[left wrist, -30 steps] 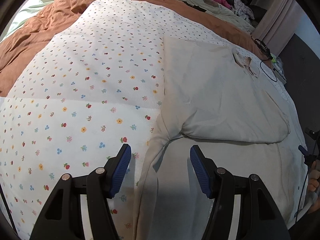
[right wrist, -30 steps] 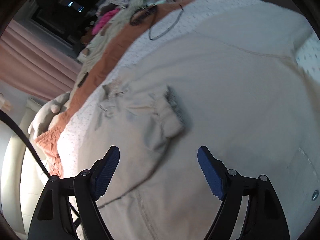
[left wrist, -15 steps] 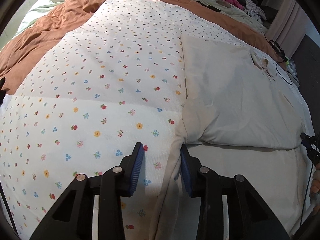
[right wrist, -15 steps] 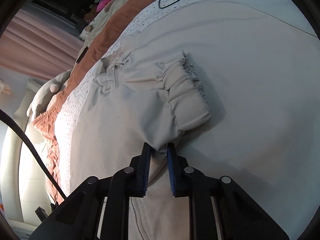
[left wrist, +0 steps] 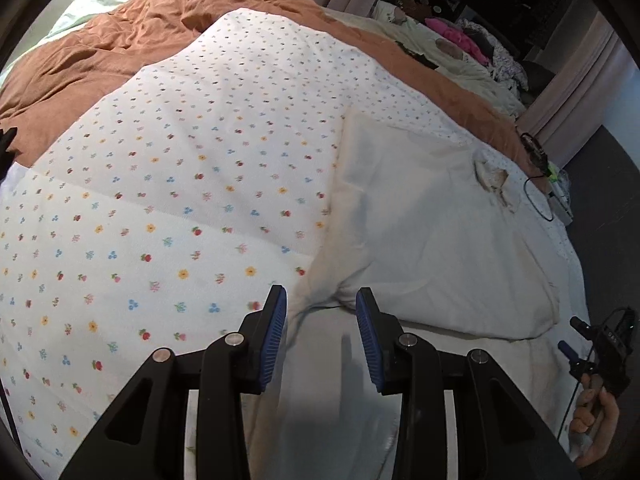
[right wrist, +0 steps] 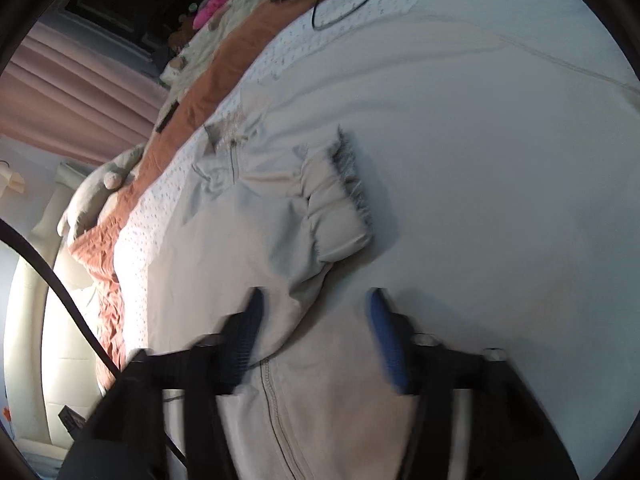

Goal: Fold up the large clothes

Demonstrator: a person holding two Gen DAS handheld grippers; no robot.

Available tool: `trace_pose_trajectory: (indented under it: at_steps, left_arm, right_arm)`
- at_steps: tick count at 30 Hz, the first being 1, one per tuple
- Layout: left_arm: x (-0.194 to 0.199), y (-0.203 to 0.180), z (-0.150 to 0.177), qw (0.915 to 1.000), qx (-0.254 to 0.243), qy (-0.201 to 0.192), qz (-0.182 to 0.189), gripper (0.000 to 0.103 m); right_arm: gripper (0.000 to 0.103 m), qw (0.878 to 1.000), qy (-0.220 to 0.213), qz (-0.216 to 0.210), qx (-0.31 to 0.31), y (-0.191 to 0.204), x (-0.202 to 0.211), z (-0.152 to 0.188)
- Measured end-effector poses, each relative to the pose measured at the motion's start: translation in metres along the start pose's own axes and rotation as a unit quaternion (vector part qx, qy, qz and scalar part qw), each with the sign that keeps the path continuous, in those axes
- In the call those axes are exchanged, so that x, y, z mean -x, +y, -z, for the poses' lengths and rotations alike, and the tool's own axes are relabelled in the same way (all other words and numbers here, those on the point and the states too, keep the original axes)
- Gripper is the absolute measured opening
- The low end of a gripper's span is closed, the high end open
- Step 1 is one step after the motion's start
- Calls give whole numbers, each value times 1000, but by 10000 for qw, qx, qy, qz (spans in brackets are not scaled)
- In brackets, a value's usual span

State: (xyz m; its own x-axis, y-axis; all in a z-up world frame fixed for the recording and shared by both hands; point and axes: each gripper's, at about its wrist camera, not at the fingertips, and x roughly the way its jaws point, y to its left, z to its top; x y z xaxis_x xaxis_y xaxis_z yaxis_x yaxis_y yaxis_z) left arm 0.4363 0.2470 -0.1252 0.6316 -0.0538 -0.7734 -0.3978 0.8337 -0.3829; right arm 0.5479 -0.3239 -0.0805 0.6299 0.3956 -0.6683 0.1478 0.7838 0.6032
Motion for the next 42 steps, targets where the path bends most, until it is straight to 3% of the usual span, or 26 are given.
trace_pose_trajectory:
  at_steps: [1, 3, 5, 10, 16, 25, 27, 37, 42]
  left_arm:
    - [3, -4, 0, 9999, 43, -15, 152, 43]
    - [10, -14, 1, 9993, 93, -129, 337, 76]
    - [19, -26, 2, 9986, 52, -298, 436, 89]
    - [31, -53, 6, 9962, -6, -454, 744, 90]
    - [30, -86, 17, 9946, -184, -423, 925, 90]
    - [24, -135, 39, 9936, -514, -537, 856, 90]
    - [25, -143, 42, 9924, -521, -640, 913, 90]
    - [18, -171, 61, 9871, -1187, -908, 580, 90]
    - [-5, -168, 62, 9907, -1028, -768, 458, 90]
  right_arm:
    - [70, 9999, -106, 23, 42, -3, 11, -1]
    - [70, 9997, -204, 2, 139, -5, 24, -6]
    - [70, 9994, -353, -49, 33, -17, 42, -13]
    - [70, 9975, -600, 235, 297, -40, 80, -22]
    - [70, 9924, -1057, 595, 190, -80, 132, -34]
    - [70, 9844, -1521, 813, -333, -139, 191, -49]
    - [70, 9819, -1618, 907, -392, -137, 188, -51]
    - [48, 9741, -1816, 1051, -846, -174, 189, -57]
    - [40, 9682, -1882, 1189, -1139, -195, 170, -74]
